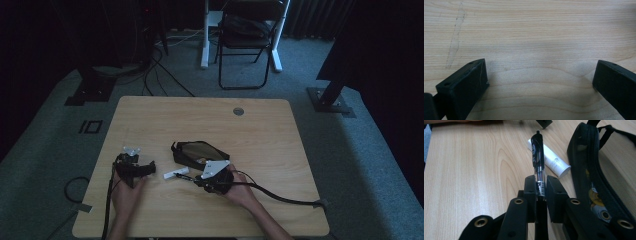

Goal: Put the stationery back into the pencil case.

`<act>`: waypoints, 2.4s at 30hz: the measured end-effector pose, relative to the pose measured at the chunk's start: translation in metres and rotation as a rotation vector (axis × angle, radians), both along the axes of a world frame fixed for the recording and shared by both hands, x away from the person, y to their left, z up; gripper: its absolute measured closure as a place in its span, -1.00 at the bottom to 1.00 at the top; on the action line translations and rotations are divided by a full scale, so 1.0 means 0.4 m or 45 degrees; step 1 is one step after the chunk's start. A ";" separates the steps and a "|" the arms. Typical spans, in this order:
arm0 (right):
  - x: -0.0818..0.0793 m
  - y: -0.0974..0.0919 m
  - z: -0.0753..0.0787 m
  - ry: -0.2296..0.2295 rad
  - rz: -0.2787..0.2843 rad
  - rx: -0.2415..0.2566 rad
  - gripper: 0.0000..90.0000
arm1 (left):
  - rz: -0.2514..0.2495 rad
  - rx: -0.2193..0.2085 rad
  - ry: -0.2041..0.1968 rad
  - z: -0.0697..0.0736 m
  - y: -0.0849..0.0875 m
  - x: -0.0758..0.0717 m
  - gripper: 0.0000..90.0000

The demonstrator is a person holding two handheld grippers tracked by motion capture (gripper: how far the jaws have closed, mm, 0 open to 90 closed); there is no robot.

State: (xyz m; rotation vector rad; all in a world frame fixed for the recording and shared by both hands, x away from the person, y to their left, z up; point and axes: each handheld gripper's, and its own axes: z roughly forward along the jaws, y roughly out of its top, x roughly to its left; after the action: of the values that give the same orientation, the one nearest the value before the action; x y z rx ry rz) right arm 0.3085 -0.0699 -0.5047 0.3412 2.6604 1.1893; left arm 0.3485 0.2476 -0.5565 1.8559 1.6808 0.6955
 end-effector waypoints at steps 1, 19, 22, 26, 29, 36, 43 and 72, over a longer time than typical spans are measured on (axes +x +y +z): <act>0.001 -0.001 0.002 -0.003 0.000 0.001 0.77 | 0.000 0.000 0.000 0.000 0.000 0.000 -1.00; 0.010 -0.018 0.037 -0.030 -0.017 0.021 0.77 | 0.000 0.000 0.000 0.000 0.000 0.000 -1.00; 0.013 -0.022 0.043 -0.034 -0.022 0.024 0.77 | 0.000 0.000 0.000 0.000 0.000 0.000 -1.00; 0.016 -0.026 0.051 -0.039 -0.027 0.030 0.77 | 0.000 0.000 0.000 0.000 0.000 0.000 -1.00; 0.020 -0.029 0.056 -0.040 -0.032 0.034 0.77 | 0.000 0.000 -0.001 0.000 0.000 0.000 -1.00; 0.029 -0.035 0.068 -0.050 -0.043 0.046 0.77 | 0.000 0.000 0.000 0.000 0.000 0.000 -1.00; 0.040 -0.041 0.077 -0.053 -0.058 0.047 0.77 | 0.000 0.000 0.001 0.000 0.000 0.000 -1.00; 0.097 -0.031 0.092 -0.090 -0.103 0.022 0.77 | 0.000 0.000 0.000 0.000 0.000 0.000 -1.00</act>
State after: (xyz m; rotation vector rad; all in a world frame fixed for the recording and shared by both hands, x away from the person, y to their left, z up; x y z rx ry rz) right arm 0.3472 -0.0823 -0.4680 0.3978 2.5525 1.1788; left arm 0.3485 0.2477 -0.5565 1.8564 1.6808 0.6957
